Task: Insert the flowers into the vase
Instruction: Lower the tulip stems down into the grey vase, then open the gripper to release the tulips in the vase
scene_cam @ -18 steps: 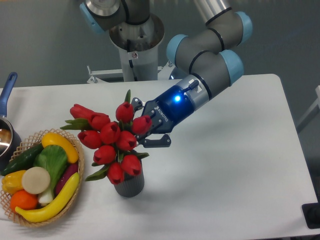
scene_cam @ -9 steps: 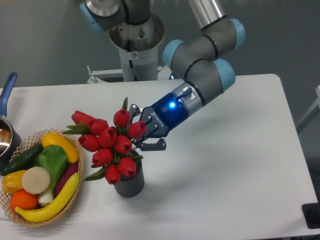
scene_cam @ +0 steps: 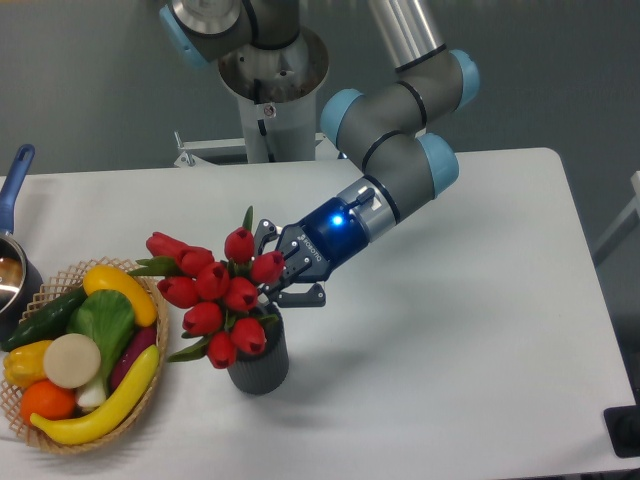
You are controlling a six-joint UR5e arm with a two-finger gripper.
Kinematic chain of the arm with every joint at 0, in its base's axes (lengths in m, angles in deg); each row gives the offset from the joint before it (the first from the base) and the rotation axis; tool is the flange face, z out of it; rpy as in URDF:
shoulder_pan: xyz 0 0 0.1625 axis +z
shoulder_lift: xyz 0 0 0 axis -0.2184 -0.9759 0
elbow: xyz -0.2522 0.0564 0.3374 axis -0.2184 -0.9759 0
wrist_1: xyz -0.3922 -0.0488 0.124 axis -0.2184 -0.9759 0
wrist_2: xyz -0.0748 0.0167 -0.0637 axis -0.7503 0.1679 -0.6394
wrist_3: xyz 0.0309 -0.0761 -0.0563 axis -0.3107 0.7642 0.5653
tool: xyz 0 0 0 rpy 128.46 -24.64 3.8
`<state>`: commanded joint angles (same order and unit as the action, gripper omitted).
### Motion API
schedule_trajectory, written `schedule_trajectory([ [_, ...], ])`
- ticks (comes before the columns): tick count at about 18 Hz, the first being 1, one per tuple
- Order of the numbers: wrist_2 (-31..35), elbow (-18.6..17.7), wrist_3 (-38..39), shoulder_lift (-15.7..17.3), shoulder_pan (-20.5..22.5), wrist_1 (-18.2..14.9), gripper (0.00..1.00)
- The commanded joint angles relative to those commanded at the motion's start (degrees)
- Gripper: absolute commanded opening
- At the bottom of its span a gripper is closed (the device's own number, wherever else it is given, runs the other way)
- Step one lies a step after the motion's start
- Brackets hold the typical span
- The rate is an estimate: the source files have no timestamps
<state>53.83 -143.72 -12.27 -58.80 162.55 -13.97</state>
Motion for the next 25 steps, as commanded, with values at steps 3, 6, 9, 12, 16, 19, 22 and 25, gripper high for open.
schedule_trajectory([
  [3,0.09,-0.17,-1.41,-0.97,0.0,0.35,0.18],
  [6,0.09,-0.61,-2.11,-1.32,0.0,0.35,0.18],
  [9,0.09,-0.88,-2.55,-1.76,-0.09,0.26,0.18],
  [12,1.75,-1.32,-4.13,-1.94,0.0,0.26,0.18],
  [16,1.93,-1.49,-4.49,-2.03,0.0,0.35,0.24],
  [19,1.93,-1.32,-4.49,-2.11,0.0,0.26,0.4],
  [22,1.93,-1.23,-4.58,-2.03,0.0,0.35,0.5],
  [25,1.93,-1.23,-4.66,-1.94,0.09,0.35,0.51],
])
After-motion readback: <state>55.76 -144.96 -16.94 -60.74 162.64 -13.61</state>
